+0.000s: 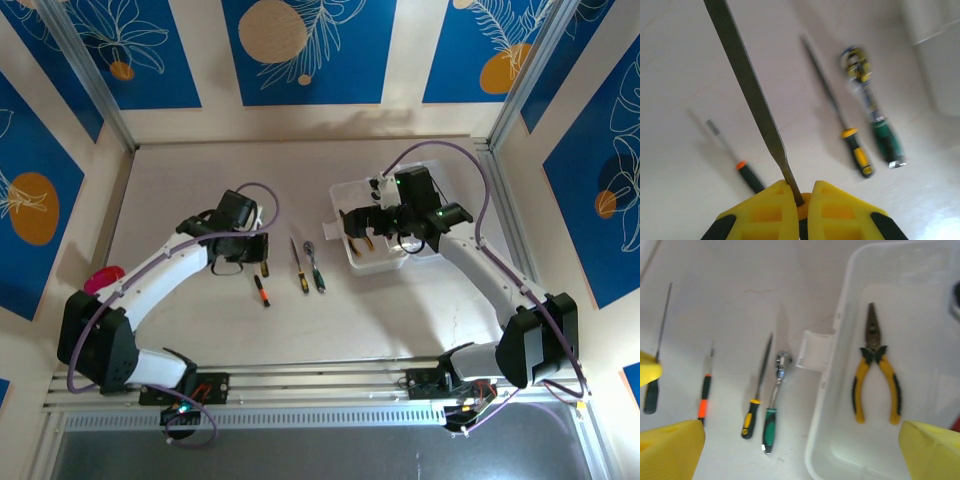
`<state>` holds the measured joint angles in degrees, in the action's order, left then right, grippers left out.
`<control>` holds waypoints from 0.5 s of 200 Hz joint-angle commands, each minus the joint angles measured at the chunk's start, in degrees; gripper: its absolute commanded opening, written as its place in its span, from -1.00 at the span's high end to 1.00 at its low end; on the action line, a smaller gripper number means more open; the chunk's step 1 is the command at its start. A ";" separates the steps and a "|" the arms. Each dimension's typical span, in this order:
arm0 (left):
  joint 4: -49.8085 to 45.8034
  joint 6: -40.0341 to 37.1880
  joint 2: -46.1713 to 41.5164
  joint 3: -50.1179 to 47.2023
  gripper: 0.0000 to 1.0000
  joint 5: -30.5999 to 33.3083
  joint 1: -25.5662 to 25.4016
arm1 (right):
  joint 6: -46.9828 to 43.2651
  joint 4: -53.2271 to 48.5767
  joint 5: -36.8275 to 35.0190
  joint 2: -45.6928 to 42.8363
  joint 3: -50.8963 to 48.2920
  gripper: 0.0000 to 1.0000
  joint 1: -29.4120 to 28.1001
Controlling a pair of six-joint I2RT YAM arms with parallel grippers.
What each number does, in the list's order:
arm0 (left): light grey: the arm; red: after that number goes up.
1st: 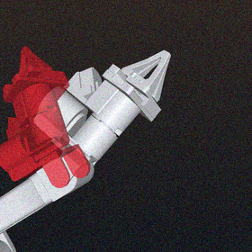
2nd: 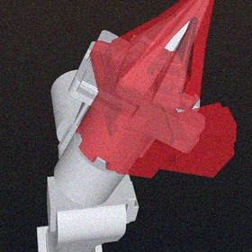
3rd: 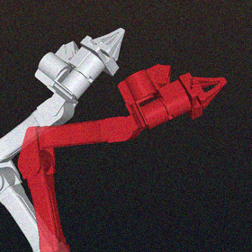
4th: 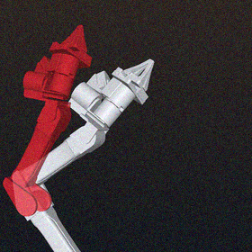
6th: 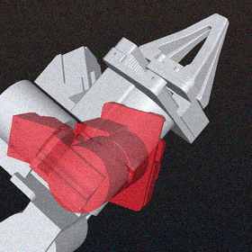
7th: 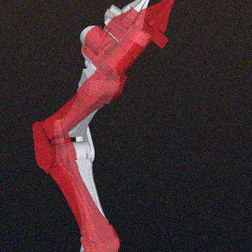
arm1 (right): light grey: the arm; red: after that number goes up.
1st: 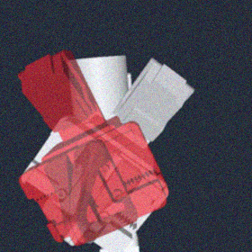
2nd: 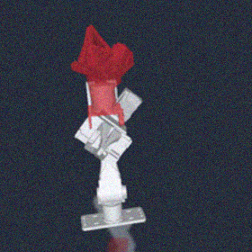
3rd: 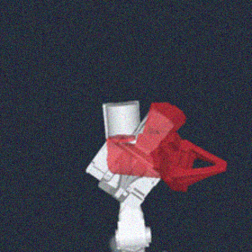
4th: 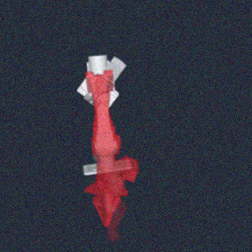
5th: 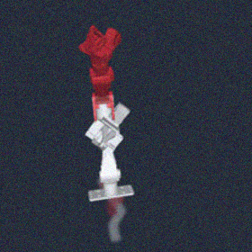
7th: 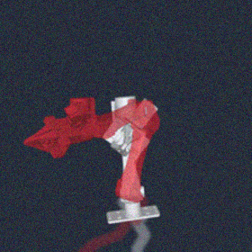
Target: Pack the tool kit
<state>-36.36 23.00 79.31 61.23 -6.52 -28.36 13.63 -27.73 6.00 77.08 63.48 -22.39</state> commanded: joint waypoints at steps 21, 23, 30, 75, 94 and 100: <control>11.31 1.32 3.84 8.14 1.00 -14.59 -0.46 | 3.06 6.71 11.44 0.02 -1.21 -0.98 -2.53; 11.64 1.47 4.08 8.47 1.00 -15.06 -0.53 | 3.18 6.96 11.63 0.14 -1.18 -0.99 -2.60; 13.17 1.96 4.88 9.61 1.00 -16.56 -0.64 | 3.69 7.66 12.21 0.60 -1.02 -0.99 -3.14; 19.66 4.86 8.73 13.46 1.00 -22.20 -1.39 | 6.05 11.52 14.68 4.72 1.56 -0.91 -6.35; 21.73 6.03 9.35 13.57 1.00 -23.43 -1.52 | 6.13 11.90 14.89 6.91 3.09 -0.82 -7.52; 22.34 6.31 9.46 13.61 1.00 -23.90 -1.60 | 6.19 12.07 14.91 7.46 3.50 -0.78 -7.74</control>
<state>-18.79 27.11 87.99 73.03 -25.76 -29.34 18.76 -17.78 18.31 82.54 63.81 -28.95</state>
